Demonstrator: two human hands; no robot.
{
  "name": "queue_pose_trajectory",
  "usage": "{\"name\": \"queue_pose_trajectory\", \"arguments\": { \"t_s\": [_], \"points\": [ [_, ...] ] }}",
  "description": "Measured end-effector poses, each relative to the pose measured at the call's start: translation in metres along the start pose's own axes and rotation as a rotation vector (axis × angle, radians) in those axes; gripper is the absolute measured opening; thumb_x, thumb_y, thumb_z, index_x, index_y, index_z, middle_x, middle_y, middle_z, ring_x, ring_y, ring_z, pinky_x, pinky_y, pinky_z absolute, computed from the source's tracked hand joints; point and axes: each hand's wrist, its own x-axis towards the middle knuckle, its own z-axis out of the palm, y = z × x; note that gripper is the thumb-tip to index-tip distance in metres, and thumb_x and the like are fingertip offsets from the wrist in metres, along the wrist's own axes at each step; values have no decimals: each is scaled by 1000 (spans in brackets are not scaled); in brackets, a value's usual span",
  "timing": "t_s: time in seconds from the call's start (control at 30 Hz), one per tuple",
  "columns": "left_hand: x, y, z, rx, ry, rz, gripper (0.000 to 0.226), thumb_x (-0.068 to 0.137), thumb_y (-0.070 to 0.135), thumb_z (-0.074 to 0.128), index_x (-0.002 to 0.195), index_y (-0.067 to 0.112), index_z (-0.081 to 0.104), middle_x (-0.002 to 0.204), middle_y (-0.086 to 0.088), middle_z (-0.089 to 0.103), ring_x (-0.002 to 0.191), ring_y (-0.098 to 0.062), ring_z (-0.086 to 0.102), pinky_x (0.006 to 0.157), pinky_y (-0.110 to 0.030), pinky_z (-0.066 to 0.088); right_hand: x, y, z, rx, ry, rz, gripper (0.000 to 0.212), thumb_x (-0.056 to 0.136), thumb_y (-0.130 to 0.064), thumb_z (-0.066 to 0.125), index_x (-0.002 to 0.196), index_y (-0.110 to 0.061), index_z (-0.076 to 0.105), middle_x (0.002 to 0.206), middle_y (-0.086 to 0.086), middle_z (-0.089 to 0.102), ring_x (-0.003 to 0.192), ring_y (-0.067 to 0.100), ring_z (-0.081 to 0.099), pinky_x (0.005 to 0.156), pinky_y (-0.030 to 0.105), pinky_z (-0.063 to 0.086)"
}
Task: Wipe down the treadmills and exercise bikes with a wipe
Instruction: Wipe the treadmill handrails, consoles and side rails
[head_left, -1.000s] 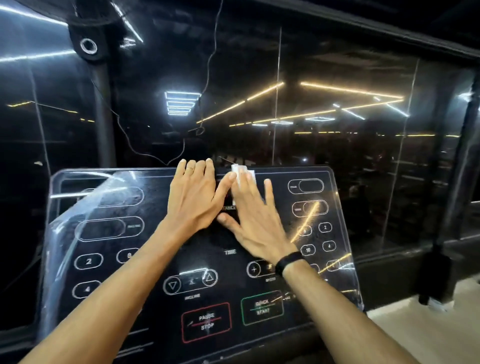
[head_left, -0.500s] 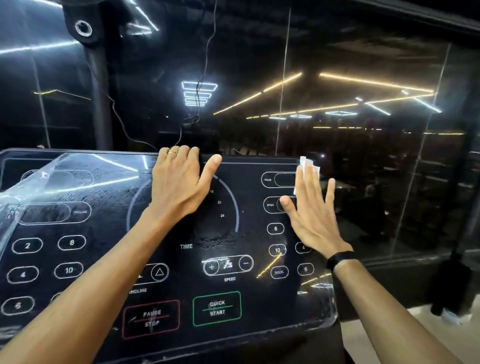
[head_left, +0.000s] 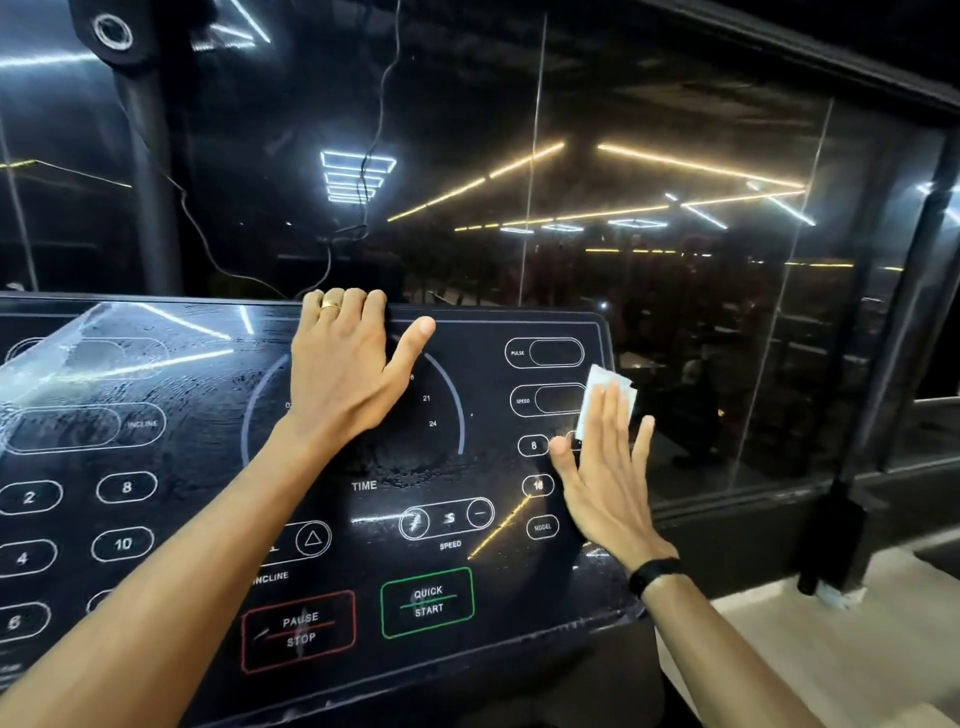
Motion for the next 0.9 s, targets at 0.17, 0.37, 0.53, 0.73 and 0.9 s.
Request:
{"name": "queue_pose_trajectory", "arguments": {
  "t_s": [0.17,0.37,0.53,0.73,0.9],
  "points": [
    [1,-13,-5,-44,-44,57,76,100,65,18,118,6,63,112,-11,66,112,-30,56,107,-40,30,4,-58,9,4,5,-102,89,93,-74,-2,155,-13,-23,163,4,-30,150,18,-27,120,43,-21],
    [-1,-44,-25,-102,-115,71,81,100,61,8,143,8,50,144,-10,54,140,-28,41,120,-42,19,-1,-122,19,2,-10,-226,98,93,-75,11,154,-6,-21,163,12,-27,151,21,-25,125,45,-6],
    [-14,-73,-43,-37,-164,22,94,93,67,-3,149,5,40,156,-13,39,149,-25,27,124,-41,4,-9,-176,29,14,1,-293,103,92,-79,12,155,-2,-16,163,16,-24,151,24,-24,126,46,0],
    [-28,-115,-63,54,-164,11,103,91,70,-12,148,0,37,155,-16,39,148,-28,28,124,-44,1,-16,-230,38,14,13,-379,101,95,-75,21,156,-1,-11,164,17,-22,151,26,-24,126,47,3],
    [-36,-134,-74,70,-164,-11,104,90,70,-14,148,2,39,156,-13,39,148,-25,28,124,-43,-2,-21,-263,45,-32,15,-407,103,95,-77,22,156,1,-10,164,18,-20,151,27,-23,126,47,6]
  ]
}}
